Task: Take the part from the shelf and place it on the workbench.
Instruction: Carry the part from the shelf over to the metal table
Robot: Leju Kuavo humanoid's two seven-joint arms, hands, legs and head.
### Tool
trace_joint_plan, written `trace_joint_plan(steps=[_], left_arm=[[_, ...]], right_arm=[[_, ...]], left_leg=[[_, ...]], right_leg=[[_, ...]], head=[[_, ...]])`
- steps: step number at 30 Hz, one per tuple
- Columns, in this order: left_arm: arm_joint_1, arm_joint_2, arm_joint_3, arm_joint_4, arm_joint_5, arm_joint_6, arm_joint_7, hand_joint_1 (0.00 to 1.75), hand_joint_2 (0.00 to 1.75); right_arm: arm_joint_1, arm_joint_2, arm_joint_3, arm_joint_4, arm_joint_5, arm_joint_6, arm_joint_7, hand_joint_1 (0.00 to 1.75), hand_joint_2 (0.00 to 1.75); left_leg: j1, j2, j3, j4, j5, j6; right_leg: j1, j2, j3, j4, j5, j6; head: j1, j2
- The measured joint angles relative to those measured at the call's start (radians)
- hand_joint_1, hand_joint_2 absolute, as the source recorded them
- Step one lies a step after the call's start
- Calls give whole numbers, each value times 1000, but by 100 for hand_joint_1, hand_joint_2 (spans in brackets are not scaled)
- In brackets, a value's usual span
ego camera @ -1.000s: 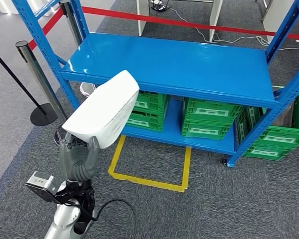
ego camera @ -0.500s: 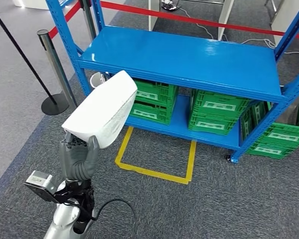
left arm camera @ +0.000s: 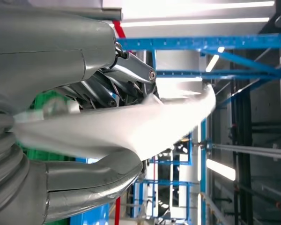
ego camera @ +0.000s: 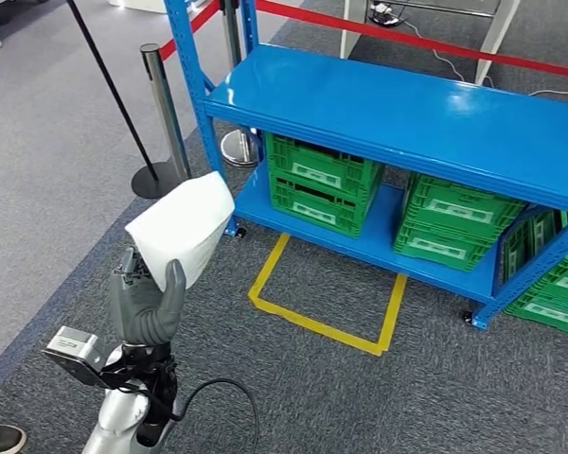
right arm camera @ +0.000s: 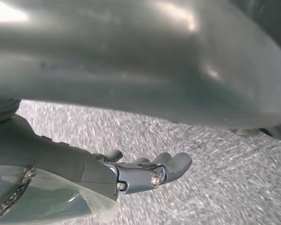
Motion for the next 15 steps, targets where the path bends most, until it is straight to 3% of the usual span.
trace_joint_plan(steps=[2, 4, 6, 8, 10, 11, 12, 14, 15], left_arm=[[0, 0, 0, -1, -2, -3, 1, 175, 175], [2, 1, 0, -3, -4, -7, 1, 175, 175], [2, 0, -1, -6, -5, -11, 2, 175, 175], [2, 0, -1, -7, -6, -12, 3, 175, 175], [6, 0, -1, -7, -6, -12, 4, 175, 175], [7, 0, -2, -7, -6, -12, 4, 175, 175], [8, 1, -2, -7, -6, -12, 4, 175, 175], [9, 0, -2, -7, -6, -12, 4, 175, 175], [8, 0, -2, -7, -6, -12, 4, 175, 175]], right_arm=[[-1, 1, 0, 0, 1, -1, 0, 0, 0], [-5, 2, 0, 0, 2, -2, 1, 0, 0], [-8, 2, 1, 0, 3, -2, 1, 0, 0], [-6, 2, 0, 0, 3, -2, 1, 0, 0], [-2, 2, 0, 0, 3, -2, 1, 0, 0], [-1, 1, 0, 0, 3, -2, 1, 0, 0], [1, 1, 0, 0, 3, -1, 1, 0, 0], [2, 1, 0, 0, 3, -1, 1, 0, 0], [2, 1, 0, 0, 3, -1, 1, 0, 0]], left_leg=[[-11, 23, 23, -53, 0, 16], [-11, 3, 19, -64, 6, 28], [-4, -21, 21, -77, 16, 40], [-1, -44, 18, -82, 21, 47], [-4, -70, 13, -81, 23, 49], [-5, -85, 13, -79, 23, 50], [-6, -100, 13, -76, 23, 49], [-6, -128, 12, -68, 20, 46], [-7, -141, 8, -61, 18, 42]], right_leg=[[2, -19, 0, -1, 1, 10], [2, -34, 1, -3, -1, 22], [1, 4, -16, 32, -31, 31], [-1, 66, -75, 152, -94, 35], [0, 87, -139, 274, -133, 36], [0, 90, -149, 287, -123, 34], [1, 93, -140, 258, -93, 32], [-1, 123, -82, 126, -16, 26], [-3, 143, -53, 65, 5, 24]], head=[[-1, 0], [-2, 0], [2, 0], [9, 0], [11, 0], [11, 0], [11, 0], [10, 0], [10, 0]])
